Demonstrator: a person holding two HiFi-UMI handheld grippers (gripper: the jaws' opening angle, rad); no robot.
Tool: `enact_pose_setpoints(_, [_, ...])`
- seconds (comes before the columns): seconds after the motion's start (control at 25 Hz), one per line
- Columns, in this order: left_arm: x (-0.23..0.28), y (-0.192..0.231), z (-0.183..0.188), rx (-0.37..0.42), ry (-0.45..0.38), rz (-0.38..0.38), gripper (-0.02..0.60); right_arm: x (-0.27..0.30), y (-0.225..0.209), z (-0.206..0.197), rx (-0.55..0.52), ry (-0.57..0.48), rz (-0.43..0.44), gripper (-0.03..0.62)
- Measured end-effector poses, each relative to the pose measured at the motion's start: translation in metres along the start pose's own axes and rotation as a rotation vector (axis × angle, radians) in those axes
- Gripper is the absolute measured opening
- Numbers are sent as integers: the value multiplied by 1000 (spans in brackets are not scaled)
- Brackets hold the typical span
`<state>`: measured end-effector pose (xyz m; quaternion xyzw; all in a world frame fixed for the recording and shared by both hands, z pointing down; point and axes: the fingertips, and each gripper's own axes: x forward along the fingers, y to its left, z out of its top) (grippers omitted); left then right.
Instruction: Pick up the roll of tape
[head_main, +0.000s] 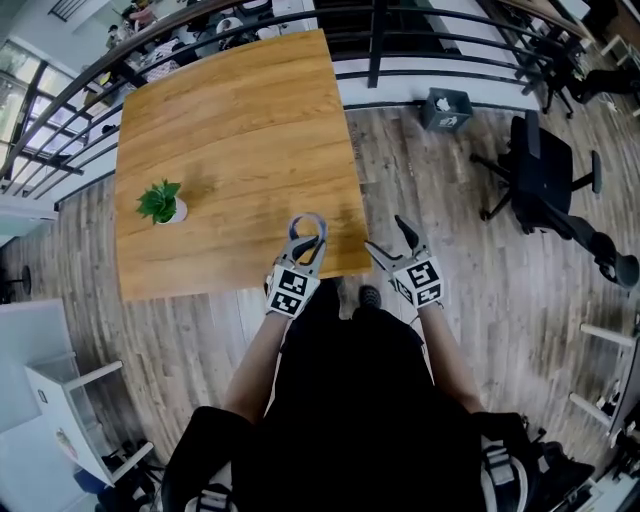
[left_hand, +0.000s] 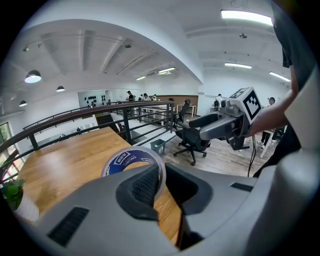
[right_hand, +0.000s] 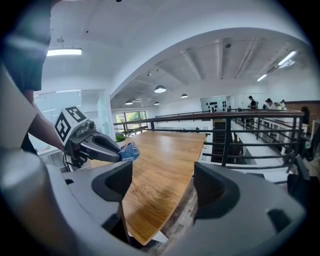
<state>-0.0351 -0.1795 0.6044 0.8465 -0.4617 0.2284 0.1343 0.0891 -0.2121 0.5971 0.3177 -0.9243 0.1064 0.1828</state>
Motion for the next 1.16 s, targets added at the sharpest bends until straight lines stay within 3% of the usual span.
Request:
enact_pose_setpoints(0.88, [-43,-43,-14,-79,-25,188,58,-27,11,-18,-73,8,148,380])
enact_pose_setpoints(1.16, [-55,-55,-26,-97,-27,211,57,-36,22,-31,-79,29,167,379])
